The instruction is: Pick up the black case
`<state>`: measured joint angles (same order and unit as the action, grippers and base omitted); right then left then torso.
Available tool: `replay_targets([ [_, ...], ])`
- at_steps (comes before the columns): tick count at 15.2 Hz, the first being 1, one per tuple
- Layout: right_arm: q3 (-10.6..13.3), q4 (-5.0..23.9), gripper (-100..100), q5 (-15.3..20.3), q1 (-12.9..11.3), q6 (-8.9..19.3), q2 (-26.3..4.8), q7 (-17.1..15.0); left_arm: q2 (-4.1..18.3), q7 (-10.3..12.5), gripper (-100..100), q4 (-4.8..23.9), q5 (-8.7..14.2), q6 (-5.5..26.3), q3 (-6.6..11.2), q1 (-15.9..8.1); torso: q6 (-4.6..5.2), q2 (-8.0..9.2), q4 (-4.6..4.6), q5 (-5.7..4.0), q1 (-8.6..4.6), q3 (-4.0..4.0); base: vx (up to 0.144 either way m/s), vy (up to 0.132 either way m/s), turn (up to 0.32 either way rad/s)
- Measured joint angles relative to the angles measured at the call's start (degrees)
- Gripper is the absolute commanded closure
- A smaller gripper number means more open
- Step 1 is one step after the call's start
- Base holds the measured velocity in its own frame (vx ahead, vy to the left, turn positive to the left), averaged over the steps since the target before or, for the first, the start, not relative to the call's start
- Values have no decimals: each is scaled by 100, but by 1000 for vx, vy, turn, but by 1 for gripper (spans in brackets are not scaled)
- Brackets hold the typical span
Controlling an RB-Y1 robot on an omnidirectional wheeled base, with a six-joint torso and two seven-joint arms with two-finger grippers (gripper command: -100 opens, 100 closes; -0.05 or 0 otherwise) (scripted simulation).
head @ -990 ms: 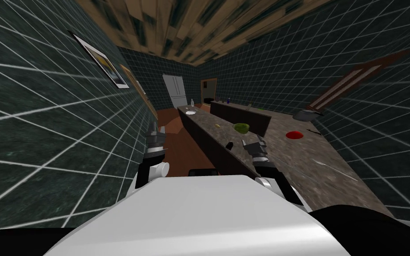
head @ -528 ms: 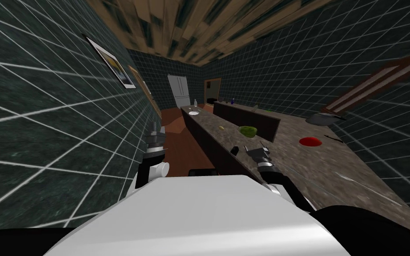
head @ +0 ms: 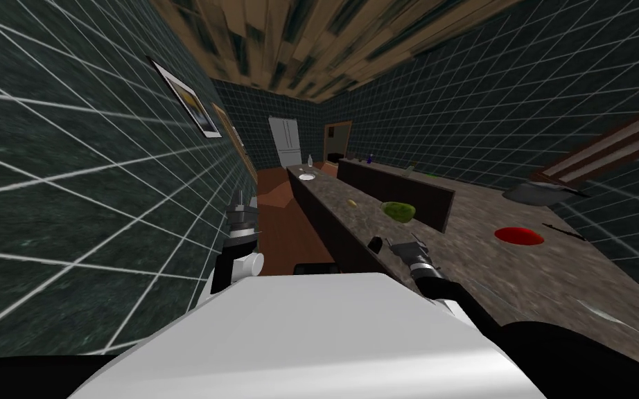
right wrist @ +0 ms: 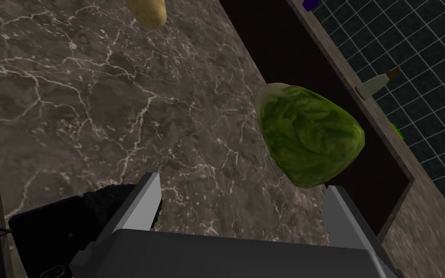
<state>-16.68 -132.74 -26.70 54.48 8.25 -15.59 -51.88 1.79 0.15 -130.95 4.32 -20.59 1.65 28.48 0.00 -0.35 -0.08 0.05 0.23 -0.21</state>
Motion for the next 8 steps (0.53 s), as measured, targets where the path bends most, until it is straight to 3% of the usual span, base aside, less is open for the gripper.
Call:
replay_targets([
  [8,-414,118,-100,-567,494,874,84,-887,0,0,0,0,0,0,0,0,-1,-2,0,-1,-1,-1,92,24,101],
])
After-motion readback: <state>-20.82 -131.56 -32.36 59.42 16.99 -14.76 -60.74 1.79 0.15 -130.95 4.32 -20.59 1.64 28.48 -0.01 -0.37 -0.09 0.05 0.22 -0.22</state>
